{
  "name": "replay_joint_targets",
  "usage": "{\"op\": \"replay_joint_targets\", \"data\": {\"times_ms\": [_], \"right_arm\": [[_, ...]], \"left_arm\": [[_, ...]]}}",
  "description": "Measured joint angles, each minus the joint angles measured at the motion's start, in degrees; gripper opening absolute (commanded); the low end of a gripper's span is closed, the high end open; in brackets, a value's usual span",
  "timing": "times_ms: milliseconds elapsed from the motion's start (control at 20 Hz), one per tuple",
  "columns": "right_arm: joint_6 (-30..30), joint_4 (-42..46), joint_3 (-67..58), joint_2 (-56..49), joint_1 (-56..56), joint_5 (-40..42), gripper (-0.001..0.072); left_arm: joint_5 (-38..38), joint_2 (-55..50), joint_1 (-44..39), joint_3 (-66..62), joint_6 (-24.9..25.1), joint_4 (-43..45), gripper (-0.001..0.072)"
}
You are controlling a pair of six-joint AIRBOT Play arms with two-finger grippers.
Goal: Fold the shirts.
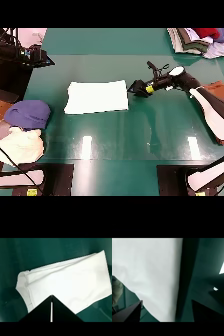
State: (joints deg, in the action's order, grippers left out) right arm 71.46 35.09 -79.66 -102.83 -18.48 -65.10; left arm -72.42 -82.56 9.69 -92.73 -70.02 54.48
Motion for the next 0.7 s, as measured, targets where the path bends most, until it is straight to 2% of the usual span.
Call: {"op": "replay_joint_targets", "data": {"times_ms": [200,250,300,400,450,500,700], "right_arm": [[0.13,-4.09,-2.14,-4.39,-3.69,1.4,0.0684],[0.11,-4.85,-3.37,-5.68,-4.83,1.51,0.0584],[0.11,-5.38,-4.83,-7.13,-6.03,1.79,0.0408],[0.13,-5.18,-7.76,-9.64,-8.0,2.29,0.0186],[0.09,-5.42,-9.09,-10.51,-8.79,2.56,0.0034],[0.07,-5.86,-10.36,-11.21,-9.44,2.36,0.0015],[-0.76,-6.23,-14.78,-12.11,-9.14,-0.04,0.0014]], "left_arm": [[0.0,-0.07,0.02,0.0,0.0,0.0,0.0023],[0.0,-0.07,0.0,0.0,0.0,-0.02,0.0022],[-0.02,-0.07,0.0,0.0,0.0,-0.04,0.0022],[-0.15,-0.07,0.0,0.0,0.0,-0.02,0.0022],[-0.46,-0.07,0.02,0.0,0.0,-0.02,0.0023],[-0.7,-0.07,0.0,0.0,-0.02,-0.04,0.0022],[-2.43,-0.07,-0.76,0.0,-0.04,0.0,0.0022]]}}
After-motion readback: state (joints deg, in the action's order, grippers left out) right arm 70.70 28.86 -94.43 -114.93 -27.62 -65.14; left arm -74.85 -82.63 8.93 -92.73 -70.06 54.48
